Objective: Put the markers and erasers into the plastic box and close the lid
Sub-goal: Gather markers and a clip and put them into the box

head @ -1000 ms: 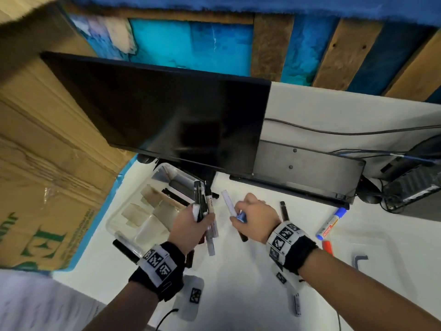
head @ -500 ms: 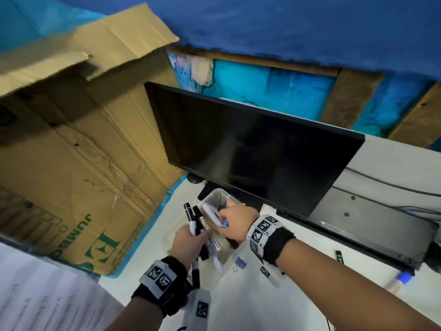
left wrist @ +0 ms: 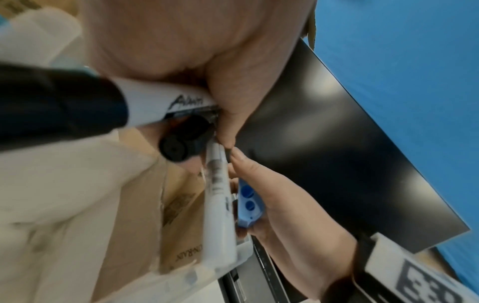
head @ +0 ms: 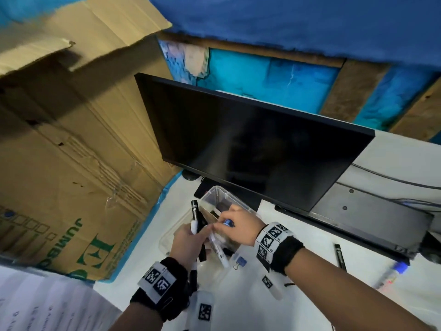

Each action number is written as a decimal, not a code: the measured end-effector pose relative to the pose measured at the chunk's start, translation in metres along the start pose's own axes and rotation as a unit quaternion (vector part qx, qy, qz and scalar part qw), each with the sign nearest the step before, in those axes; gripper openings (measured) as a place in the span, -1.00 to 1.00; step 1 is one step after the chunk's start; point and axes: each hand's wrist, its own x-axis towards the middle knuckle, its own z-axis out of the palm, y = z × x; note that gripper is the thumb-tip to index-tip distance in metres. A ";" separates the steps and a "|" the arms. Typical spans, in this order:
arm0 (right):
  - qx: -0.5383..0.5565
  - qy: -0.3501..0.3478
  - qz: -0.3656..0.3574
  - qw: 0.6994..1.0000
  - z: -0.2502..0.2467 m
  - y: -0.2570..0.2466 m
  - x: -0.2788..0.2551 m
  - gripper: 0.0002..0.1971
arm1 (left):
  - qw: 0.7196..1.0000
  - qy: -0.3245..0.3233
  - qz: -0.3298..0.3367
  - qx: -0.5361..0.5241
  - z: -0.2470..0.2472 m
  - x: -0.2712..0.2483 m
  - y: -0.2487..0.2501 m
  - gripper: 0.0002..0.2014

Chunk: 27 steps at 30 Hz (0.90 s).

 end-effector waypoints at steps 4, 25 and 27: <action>0.055 0.010 -0.004 0.998 -0.003 0.004 -0.002 -0.75 | 0.998 0.004 -0.007 -0.061 0.002 0.007 0.009 -0.80; 0.104 0.010 -0.008 0.994 -0.002 0.012 -0.008 -0.71 | 0.994 0.013 0.034 -0.101 0.018 0.020 0.006 -0.55; 0.045 -0.002 -0.006 0.999 -0.005 0.016 -0.011 -0.69 | 0.990 0.046 0.043 -0.126 0.013 0.026 0.005 -0.53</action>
